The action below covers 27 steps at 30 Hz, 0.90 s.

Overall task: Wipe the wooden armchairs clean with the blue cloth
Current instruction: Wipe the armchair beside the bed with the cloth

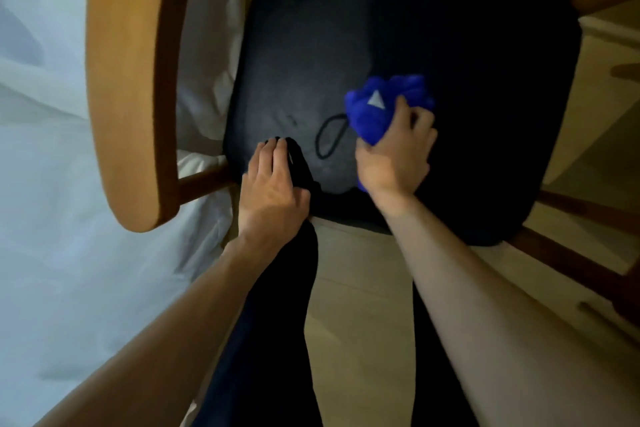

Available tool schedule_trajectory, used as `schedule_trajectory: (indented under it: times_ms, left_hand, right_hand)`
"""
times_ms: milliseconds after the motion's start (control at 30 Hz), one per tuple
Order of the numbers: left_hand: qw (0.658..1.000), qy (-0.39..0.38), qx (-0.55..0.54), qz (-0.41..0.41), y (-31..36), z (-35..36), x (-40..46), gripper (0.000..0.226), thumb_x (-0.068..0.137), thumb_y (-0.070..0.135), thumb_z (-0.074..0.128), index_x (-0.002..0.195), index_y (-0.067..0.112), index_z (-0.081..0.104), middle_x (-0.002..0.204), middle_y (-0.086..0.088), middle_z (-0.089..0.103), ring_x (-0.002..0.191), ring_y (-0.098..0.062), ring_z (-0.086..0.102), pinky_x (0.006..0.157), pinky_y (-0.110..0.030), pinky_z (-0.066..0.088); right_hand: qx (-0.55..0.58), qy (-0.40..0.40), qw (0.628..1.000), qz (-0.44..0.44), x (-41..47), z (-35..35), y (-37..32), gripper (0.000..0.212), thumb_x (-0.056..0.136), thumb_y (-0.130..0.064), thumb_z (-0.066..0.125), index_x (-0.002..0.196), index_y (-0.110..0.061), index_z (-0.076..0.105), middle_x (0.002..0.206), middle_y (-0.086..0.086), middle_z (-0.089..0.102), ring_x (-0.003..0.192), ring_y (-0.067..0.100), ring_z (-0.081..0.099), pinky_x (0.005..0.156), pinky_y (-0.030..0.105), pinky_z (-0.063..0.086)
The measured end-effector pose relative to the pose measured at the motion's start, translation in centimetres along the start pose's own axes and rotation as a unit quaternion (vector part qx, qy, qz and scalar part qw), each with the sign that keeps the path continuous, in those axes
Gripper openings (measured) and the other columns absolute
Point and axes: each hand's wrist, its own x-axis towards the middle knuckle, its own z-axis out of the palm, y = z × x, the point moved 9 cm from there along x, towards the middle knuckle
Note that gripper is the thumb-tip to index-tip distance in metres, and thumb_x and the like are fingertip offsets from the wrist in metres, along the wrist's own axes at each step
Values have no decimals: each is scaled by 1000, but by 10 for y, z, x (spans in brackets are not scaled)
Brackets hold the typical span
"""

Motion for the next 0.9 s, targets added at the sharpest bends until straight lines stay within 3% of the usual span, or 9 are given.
schedule_trajectory:
  times_ms: [100,167,333,433,500,600,667,767,900]
  left_hand:
    - [999,-11,-31,-25,-28,-4,-12,74,85,14,60,149,7,25,155,-12,27,142,-25,25,113,-26,16]
    - [999,-23,-38,-24,-40,-3,-23,67,90,16,56,149,12,25,153,-9,31,138,-24,35,113,-31,30]
    - [996,-54,-49,-49,-54,10,-42,66,92,22,54,150,16,24,151,-6,35,135,-22,39,107,-30,33]
    - [995,-64,-63,-36,-48,19,-45,70,91,25,56,151,19,21,151,-3,35,137,-19,36,107,-25,26]
    - [996,-49,-72,-21,-42,18,-42,71,88,22,59,149,15,24,148,-5,39,134,-20,38,107,-26,29]
    - [996,7,-85,11,-32,5,-34,66,85,15,62,144,5,34,136,-13,49,125,-26,47,104,-35,41]
    - [994,36,-97,21,-29,-5,-31,63,84,11,62,141,-1,38,132,-16,51,122,-27,49,105,-31,40]
    - [995,23,-95,3,-31,-10,-28,63,87,15,60,144,3,35,137,-13,48,128,-24,44,109,-29,34]
    - [997,-40,-53,-40,-50,-3,-40,61,88,23,59,143,16,33,139,-4,46,128,-21,45,107,-36,37]
  right_hand:
    - [-60,-32,985,-160,-25,42,-72,66,76,-28,75,137,-26,50,142,1,39,118,28,41,78,39,49]
    - [-92,-84,955,-269,-41,64,-101,59,78,-22,72,134,-28,55,142,-5,43,118,26,41,78,36,49]
    - [-83,-215,902,-364,-35,60,-94,59,82,-26,68,138,-35,50,138,-16,45,117,19,39,83,33,48]
    - [8,-126,933,-338,10,6,-93,77,76,-26,70,145,-35,39,140,-5,46,120,23,43,92,37,46]
    - [74,-61,957,-273,50,-23,-89,91,72,-28,71,152,-36,27,149,3,36,129,29,40,100,38,39]
    - [-63,-62,974,-206,80,-11,-90,93,75,-37,72,152,-39,21,157,4,22,133,37,32,102,51,37]
    - [-111,-65,970,-207,70,9,-101,86,74,-36,74,148,-38,31,153,2,28,129,35,35,100,51,40]
    - [-66,-89,968,-225,38,33,-118,72,75,-32,75,141,-31,45,146,3,38,123,33,42,99,45,43]
    - [-158,-217,893,-361,-50,84,-118,68,78,-34,73,141,-35,45,149,-2,33,127,30,37,104,47,37]
